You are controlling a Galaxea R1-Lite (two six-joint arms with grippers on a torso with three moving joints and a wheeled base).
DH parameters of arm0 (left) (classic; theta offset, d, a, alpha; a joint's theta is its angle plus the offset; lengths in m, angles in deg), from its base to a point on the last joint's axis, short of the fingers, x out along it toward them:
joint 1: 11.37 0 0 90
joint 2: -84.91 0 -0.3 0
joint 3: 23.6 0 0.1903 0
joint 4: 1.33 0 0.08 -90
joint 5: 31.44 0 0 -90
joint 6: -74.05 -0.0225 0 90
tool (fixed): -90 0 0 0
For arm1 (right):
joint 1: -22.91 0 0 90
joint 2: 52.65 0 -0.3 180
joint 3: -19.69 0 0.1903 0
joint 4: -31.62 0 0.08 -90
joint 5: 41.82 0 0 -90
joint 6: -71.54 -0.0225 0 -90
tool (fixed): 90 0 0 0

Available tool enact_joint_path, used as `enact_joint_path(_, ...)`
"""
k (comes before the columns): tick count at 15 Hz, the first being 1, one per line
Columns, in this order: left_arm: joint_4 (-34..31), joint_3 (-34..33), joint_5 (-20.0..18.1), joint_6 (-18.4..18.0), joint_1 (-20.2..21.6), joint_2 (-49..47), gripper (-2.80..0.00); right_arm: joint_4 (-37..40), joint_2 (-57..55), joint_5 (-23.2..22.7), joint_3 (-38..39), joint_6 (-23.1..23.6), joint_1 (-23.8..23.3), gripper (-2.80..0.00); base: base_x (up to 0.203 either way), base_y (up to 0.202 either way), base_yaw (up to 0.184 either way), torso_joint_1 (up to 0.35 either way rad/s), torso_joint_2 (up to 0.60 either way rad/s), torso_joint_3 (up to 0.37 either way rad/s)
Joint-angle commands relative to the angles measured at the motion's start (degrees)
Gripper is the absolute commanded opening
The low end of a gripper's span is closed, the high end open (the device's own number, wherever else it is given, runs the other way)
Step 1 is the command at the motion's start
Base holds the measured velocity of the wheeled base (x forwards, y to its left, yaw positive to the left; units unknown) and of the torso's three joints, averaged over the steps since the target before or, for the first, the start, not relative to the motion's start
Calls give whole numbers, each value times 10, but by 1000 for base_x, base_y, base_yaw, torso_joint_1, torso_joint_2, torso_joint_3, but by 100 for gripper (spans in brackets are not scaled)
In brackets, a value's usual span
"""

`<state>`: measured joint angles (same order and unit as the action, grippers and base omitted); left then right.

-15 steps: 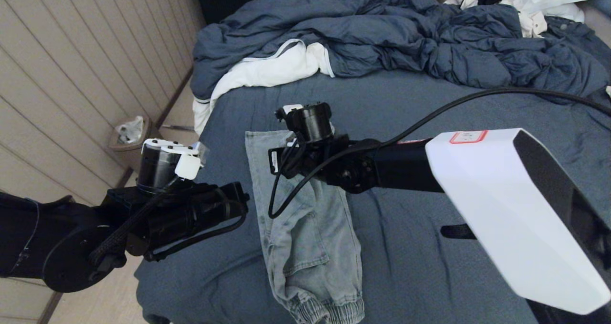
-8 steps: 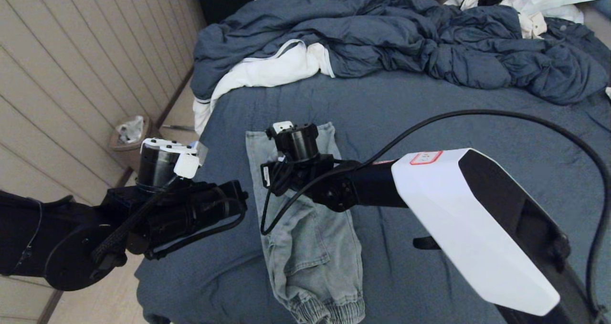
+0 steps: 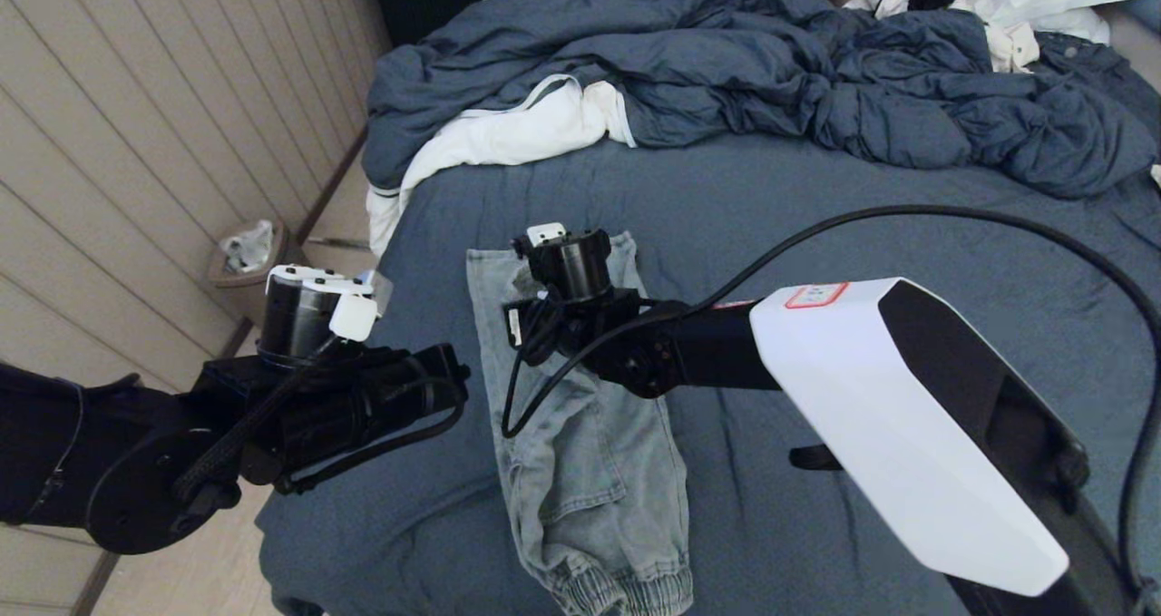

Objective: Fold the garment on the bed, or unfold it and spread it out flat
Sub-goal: Fold the blue shorts

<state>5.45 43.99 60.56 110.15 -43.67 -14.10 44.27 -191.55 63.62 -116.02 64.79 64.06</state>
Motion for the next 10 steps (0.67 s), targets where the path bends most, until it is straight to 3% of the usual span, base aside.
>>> enact_joint_path(1,2,0,1,3,0,1,-280,-2,20,2,0,-1,1,0,0,0,0,0,0,0)
enact_joint_path(8,23,-1,3,10,14,11,-280,19,94,7,8,-17,-12,0,0,0,0,0,0,0)
enact_joint_path(10,24,-5,2,11,14,15,-280,75,121,7,25,-78,-35,0,0,0,0,0,0,0)
